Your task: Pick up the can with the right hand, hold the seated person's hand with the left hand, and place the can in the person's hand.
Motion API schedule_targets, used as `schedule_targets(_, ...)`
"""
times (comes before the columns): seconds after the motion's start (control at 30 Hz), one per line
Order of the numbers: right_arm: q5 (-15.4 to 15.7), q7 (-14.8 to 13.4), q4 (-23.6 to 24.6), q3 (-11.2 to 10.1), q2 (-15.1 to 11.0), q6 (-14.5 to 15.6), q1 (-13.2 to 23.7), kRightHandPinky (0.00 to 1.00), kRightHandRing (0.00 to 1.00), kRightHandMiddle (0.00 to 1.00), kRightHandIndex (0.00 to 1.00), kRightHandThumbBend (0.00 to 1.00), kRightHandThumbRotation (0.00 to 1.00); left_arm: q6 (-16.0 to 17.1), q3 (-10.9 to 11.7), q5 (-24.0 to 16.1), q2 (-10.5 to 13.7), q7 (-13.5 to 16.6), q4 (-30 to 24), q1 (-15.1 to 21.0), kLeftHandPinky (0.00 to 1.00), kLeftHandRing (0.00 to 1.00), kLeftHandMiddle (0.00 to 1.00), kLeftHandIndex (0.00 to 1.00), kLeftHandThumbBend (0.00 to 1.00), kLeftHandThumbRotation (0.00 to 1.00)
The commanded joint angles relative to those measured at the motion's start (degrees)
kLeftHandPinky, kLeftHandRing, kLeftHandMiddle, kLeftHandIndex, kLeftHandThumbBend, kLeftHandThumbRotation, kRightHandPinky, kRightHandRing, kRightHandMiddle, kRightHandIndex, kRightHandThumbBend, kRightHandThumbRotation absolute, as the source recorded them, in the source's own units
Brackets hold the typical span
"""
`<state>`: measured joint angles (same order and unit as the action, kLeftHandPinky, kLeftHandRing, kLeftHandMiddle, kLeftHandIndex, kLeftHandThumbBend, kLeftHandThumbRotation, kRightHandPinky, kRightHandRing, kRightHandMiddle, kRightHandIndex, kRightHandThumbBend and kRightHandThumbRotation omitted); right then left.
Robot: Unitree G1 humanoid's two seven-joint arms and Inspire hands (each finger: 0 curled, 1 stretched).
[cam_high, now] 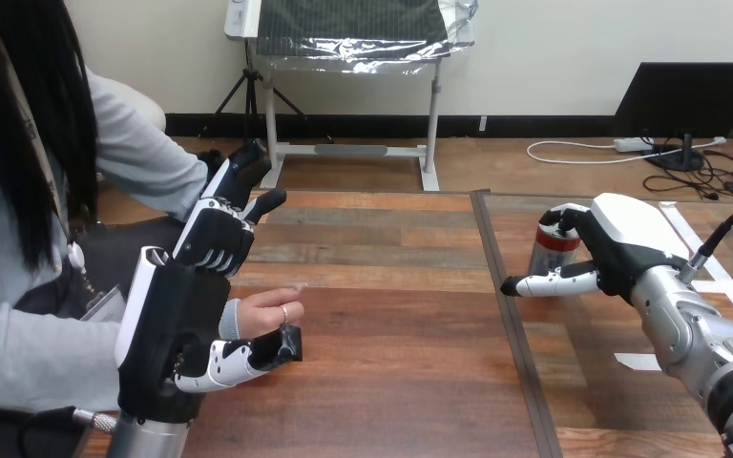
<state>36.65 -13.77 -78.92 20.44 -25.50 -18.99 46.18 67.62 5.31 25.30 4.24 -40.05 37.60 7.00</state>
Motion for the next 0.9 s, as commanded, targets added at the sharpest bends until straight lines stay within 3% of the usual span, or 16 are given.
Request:
schedule_targets(0.0,-0.53,-0.71,1.87,-0.17,-1.95,-1.13,1.6,0.9,0.88,0.83,0.83,1.0,0.57,0.46,-0.14,0.26,-0.13,-0.14,-0.16,3.79,0.88,0.96,0.97,0.93,1.0,0.53)
schedule_targets(0.87,-0.83,-1.25,2.47,-0.36,-3.04,-3.59,0.76,0.88,0.87,0.82,0.82,1.0,0.53,-0.07,-0.14,0.44,-0.1,-0.51,-0.21,3.98,0.89,0.97,0.97,0.93,1.0,0.51)
